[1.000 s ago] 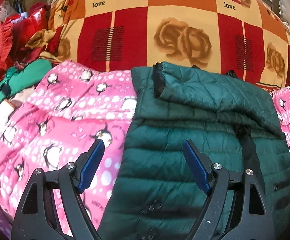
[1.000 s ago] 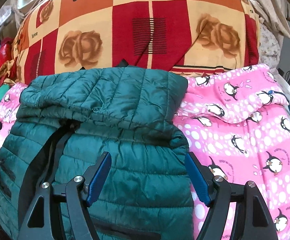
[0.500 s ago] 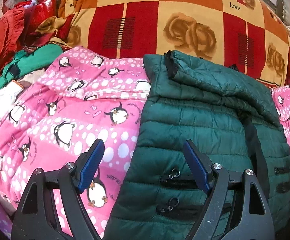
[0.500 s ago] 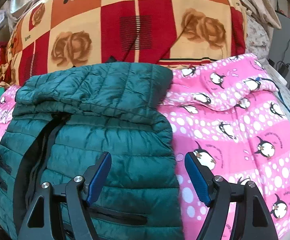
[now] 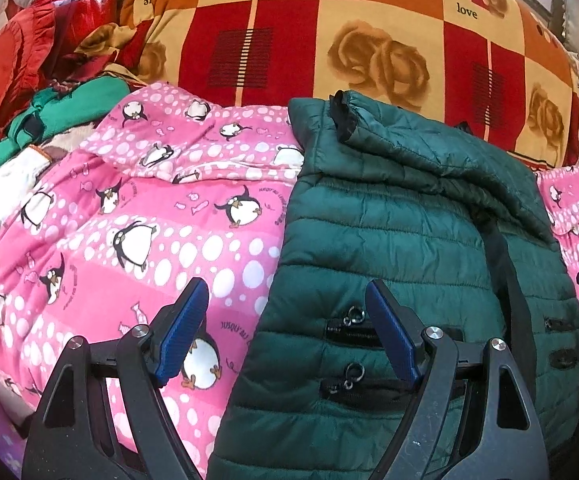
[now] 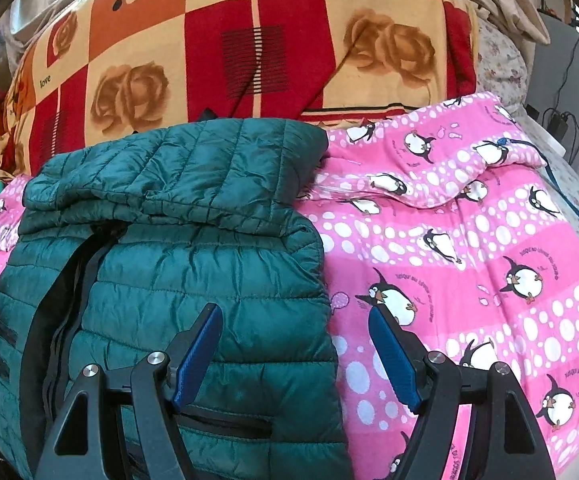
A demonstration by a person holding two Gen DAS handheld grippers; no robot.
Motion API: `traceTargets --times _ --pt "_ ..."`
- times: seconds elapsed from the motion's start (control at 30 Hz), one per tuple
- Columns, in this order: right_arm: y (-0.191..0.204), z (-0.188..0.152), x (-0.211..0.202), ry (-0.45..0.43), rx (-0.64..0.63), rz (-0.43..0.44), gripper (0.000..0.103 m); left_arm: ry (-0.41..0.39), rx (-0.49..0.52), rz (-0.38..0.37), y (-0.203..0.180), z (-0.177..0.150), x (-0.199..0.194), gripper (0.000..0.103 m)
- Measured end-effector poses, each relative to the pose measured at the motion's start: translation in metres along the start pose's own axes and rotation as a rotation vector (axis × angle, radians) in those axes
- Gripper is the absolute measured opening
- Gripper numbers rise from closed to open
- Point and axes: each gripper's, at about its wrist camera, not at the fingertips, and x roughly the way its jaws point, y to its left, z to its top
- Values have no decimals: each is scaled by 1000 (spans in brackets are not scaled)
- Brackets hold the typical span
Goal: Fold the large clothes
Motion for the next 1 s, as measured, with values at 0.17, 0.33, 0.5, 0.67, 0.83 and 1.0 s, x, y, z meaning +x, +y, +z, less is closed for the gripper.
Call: traceTargets --times 0.17,0.33,0.5,0.67,0.83,1.0 --pt "0 -3 -4 -3 -1 -4 73 9 -2 -13 2 -6 -5 81" --pt "-1 -6 -8 -6 -4 -9 73 14 6 -17 3 -12 -9 81" --pt "-4 -12 -13 -7 -9 -16 73 25 0 -25 6 -19 -13 81" --pt "-6 -16 -17 -6 -7 -20 73 25 0 -28 8 -23 -16 81" --pt "-8 -19 -20 -5 -11 -23 73 40 6 -47 8 -31 -21 81" --pt "-9 -25 -24 3 -20 -24 73 56 23 -63 6 -38 -25 81"
